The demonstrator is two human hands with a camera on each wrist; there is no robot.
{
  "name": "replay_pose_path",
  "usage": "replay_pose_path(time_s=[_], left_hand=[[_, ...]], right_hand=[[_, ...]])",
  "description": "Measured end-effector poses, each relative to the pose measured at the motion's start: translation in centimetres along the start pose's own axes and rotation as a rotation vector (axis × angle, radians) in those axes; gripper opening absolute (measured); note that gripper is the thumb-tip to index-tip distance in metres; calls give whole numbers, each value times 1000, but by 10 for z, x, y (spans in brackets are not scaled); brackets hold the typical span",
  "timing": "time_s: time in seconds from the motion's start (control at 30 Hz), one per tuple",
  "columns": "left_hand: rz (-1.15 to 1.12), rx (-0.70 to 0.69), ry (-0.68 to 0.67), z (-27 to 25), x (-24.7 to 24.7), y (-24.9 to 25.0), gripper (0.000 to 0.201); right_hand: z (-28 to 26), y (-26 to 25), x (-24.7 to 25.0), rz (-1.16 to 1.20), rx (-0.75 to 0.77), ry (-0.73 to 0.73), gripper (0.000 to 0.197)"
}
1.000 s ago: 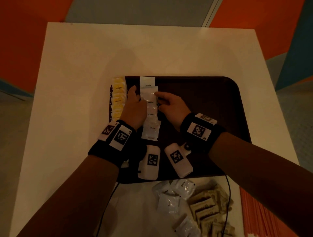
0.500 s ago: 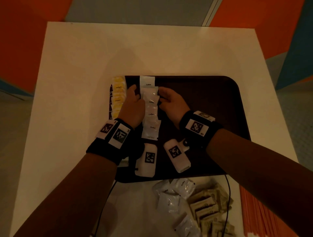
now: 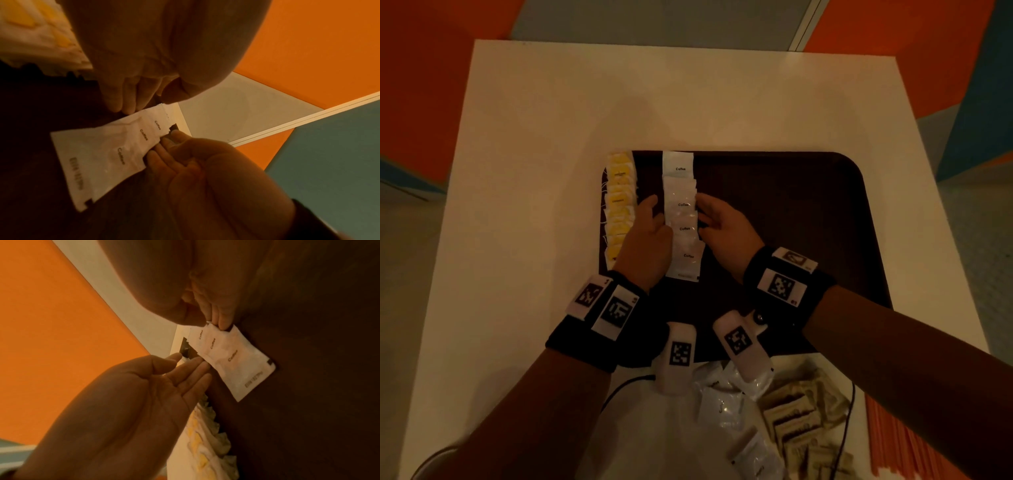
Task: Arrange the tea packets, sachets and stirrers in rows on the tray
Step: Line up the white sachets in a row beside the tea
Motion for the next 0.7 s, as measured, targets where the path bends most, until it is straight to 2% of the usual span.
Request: replay_pose_path(time_s=[0.17,0.33,0.5,0.7], left_hand=[[-1,8,4,-4,2,-2,52],[-17,25,-5,-8,1,-3,53],[6,30,12,-16,5,-12,53],[-36,78,-38,-35,5,-28,56]], right_hand=[[-11,5,2,10,-15,49,57],[-19,16,-9,-32,-22,35,59],[-31,23,-1,-92,-60,107,56],[-49,32,-6,-27,-83,39,58]])
Point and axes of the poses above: each hand's wrist, its own z-axis towards the middle knuckle, its own x-axis out of the back of the hand, y = z × x, the point moved 1 cm from there along z, towards the middle knuckle, and after that the axes turned 7 degrees about -z, right-handed, at the moved point
